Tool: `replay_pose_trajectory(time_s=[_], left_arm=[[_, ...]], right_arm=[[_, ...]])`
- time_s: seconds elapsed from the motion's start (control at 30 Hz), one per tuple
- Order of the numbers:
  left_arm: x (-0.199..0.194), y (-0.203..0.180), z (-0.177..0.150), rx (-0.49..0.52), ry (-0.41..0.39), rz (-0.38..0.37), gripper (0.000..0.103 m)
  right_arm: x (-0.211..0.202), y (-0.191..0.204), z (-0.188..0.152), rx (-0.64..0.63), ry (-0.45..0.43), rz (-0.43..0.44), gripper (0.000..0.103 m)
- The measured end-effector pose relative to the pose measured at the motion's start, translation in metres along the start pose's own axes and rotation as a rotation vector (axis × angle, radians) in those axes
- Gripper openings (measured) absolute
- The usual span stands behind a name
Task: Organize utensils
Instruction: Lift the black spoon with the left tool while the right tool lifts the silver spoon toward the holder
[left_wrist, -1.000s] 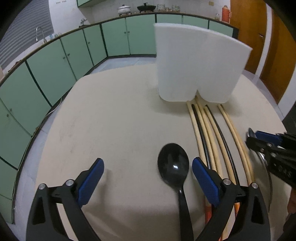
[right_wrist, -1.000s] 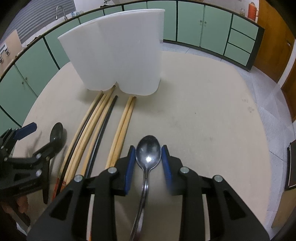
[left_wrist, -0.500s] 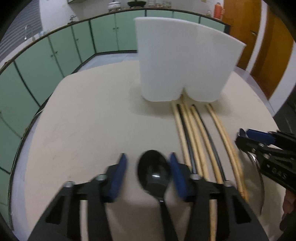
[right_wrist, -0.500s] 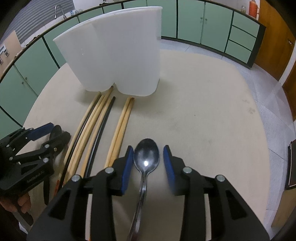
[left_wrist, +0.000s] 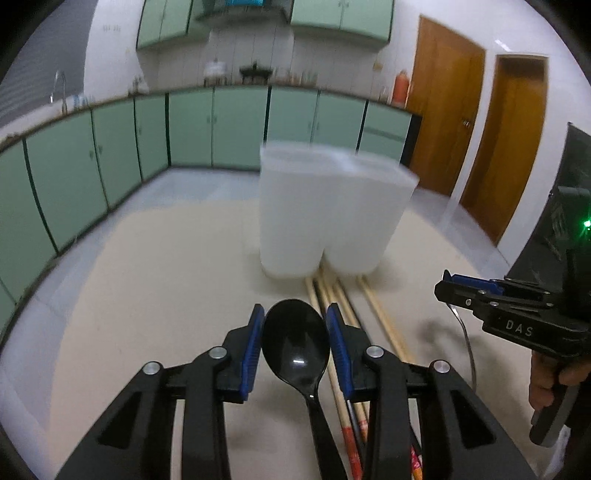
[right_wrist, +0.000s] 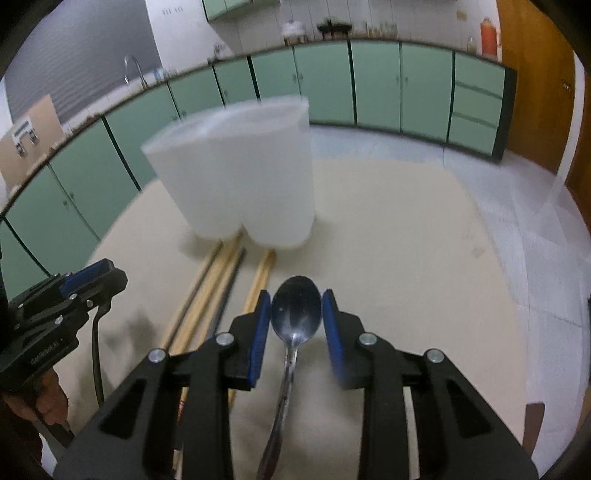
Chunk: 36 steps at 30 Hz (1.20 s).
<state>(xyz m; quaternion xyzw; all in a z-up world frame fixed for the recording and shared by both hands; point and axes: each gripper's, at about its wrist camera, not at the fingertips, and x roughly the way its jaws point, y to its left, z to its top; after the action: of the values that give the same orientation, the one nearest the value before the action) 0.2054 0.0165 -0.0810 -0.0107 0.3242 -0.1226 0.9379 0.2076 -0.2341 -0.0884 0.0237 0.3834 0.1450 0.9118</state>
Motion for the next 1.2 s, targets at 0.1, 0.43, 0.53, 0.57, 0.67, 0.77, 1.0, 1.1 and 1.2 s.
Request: replay_pose_trajectory(time_s=[0.1,0.43,0.53,0.57,0.67,0.77,1.0,1.1,1.2], left_arm=[[-0.013,-0.006,0.005,0.021,-0.068,0.006,0.034],[-0.041,-0.01,0.037,0.029,-0.246,0.02,0.034],[-0.046,-0.008,0.058,0.022,-0.308,0.021,0.034],[-0.048,-0.008,0.062,0.022,-0.325,0.02,0.034],[-0.044,-0.005,0.091,0.015,-0.391,0.018,0.034],[-0.036,-0.002,0.124,0.005,-0.448,0.019,0.034],[-0.013,-0.002,0.175,0.015,-0.534,0.052,0.034],[0.008,-0.001,0.187,0.017,-0.532,0.078,0.034],[0.027,-0.001,0.189,0.016,-0.512,0.096,0.034]], right_arm=[[-0.015,0.001,0.006,-0.009,-0.062,0.009,0.027],[-0.05,-0.001,0.034,-0.027,-0.198,0.041,0.027],[-0.059,-0.003,0.054,-0.032,-0.24,0.049,0.027],[-0.062,-0.004,0.061,-0.03,-0.256,0.056,0.027],[-0.069,-0.006,0.084,-0.034,-0.312,0.057,0.027],[-0.072,-0.009,0.107,-0.034,-0.356,0.062,0.027],[-0.054,-0.021,0.159,-0.014,-0.426,0.047,0.027],[-0.037,-0.021,0.171,-0.028,-0.442,0.005,0.027],[-0.017,-0.022,0.176,-0.032,-0.445,-0.023,0.027]])
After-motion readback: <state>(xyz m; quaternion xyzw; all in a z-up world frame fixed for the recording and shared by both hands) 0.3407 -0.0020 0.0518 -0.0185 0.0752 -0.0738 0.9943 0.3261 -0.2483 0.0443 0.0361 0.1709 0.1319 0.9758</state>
